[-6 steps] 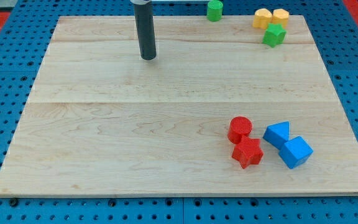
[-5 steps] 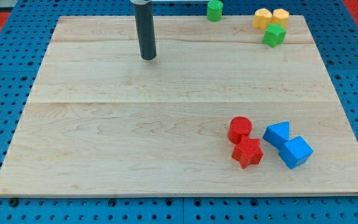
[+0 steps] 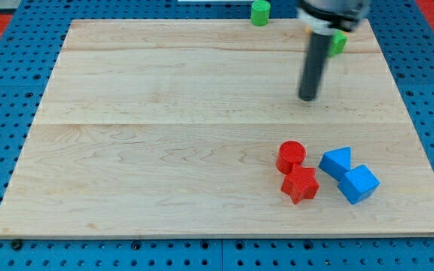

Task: Point at the blue cube

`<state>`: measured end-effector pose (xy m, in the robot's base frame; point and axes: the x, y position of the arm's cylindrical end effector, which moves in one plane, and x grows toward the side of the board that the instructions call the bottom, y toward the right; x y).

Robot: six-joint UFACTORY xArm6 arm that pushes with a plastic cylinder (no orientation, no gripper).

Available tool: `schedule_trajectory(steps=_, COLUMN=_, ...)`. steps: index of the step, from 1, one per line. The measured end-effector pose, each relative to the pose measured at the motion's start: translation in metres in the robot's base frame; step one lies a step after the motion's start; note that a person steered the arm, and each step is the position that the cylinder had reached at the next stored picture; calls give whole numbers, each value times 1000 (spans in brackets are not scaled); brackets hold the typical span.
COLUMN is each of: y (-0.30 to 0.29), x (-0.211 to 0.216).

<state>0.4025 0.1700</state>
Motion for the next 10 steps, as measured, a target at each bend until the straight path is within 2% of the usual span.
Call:
schedule_trajectory(steps=1, y=48, x=43)
schedule_trajectory(steps=2, y=62, x=58)
schedule_trajectory(steps=3, y=62, x=58)
schedule_trajectory(steps=5, y=62, x=110)
schedule_trajectory(steps=10, y=31, x=114)
